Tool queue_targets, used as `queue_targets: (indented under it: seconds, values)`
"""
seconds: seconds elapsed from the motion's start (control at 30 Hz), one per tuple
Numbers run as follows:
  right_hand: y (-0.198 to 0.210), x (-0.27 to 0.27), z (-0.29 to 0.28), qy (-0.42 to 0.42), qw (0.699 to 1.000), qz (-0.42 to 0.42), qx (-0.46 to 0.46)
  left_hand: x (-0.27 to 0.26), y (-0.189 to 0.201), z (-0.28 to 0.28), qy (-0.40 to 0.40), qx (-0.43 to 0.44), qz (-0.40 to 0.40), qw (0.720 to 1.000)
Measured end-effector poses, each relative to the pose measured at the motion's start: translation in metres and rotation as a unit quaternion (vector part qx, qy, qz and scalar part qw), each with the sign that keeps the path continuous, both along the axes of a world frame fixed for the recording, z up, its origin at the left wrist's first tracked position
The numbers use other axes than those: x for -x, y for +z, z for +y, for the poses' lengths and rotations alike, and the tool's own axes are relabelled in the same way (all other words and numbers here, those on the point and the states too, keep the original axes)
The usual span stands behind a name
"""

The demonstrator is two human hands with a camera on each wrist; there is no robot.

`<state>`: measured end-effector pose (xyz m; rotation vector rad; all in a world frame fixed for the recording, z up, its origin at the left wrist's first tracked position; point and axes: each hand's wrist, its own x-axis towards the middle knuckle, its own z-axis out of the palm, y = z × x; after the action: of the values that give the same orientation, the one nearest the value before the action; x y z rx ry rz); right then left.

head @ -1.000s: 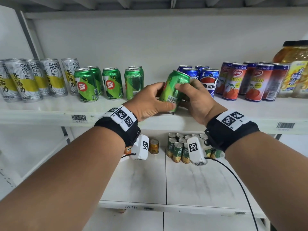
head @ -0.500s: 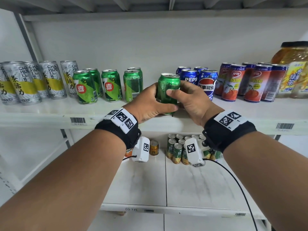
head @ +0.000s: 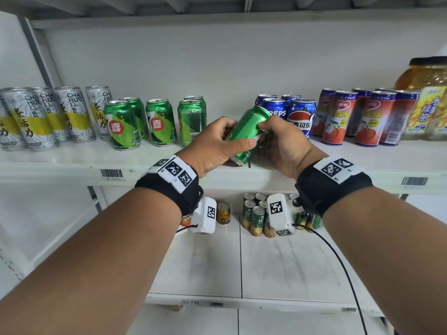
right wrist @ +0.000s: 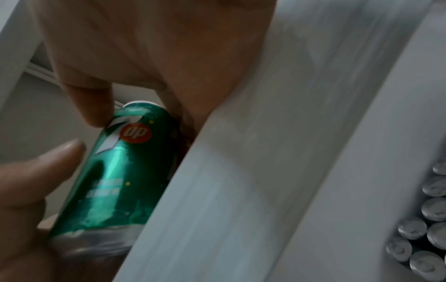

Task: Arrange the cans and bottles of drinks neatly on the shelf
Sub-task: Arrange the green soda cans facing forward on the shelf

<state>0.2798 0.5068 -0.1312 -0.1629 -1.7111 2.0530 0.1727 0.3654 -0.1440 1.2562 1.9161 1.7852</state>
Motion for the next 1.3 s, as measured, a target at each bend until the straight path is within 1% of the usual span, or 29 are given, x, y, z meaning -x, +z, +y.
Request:
queue_targets:
  seconds: [0.07, 0.13, 0.3, 0.47, 0.6, 0.77, 0.9, 1.0, 1.13, 1.3]
  values:
    - [0.000, -0.001, -0.001, -0.010, 1.000, 0.006, -0.007, -0.001, 0.001, -0.002, -0.009, 0.010, -0.005, 1.000]
    - [-0.001, -0.002, -0.001, -0.021, 1.000, 0.003, -0.012, -0.001, 0.000, -0.002, -0.025, 0.012, -0.033, 0.999]
    - [0.000, -0.002, -0.007, -0.020, 1.000, 0.011, -0.019, -0.002, 0.001, -0.002, -0.030, -0.017, -0.069, 0.997]
    - [0.001, -0.003, -0.007, -0.013, 0.999, -0.001, -0.037, -0.001, -0.001, -0.003, -0.036, -0.027, -0.069, 0.997]
    - [-0.003, -0.003, -0.002, -0.030, 0.999, -0.004, -0.044, 0.002, -0.003, -0.003, -0.012, -0.028, -0.030, 0.999]
    - [-0.006, -0.001, -0.002, -0.056, 0.994, 0.048, -0.084, 0.000, -0.001, -0.006, -0.007, -0.021, 0.015, 1.000]
    - [-0.007, -0.002, -0.008, -0.070, 0.992, 0.070, -0.082, -0.005, -0.004, -0.005, 0.034, 0.004, 0.086, 0.996]
    - [-0.001, -0.001, -0.014, -0.074, 0.991, 0.065, -0.095, -0.005, -0.001, -0.007, 0.056, -0.001, 0.100, 0.993]
    - [0.007, 0.002, -0.026, -0.071, 0.985, 0.064, -0.146, 0.002, 0.008, -0.027, 0.079, 0.027, 0.148, 0.986]
    - [0.021, 0.020, -0.060, -0.050, 0.973, 0.089, -0.205, 0.017, 0.023, -0.070, 0.087, 0.051, 0.168, 0.981]
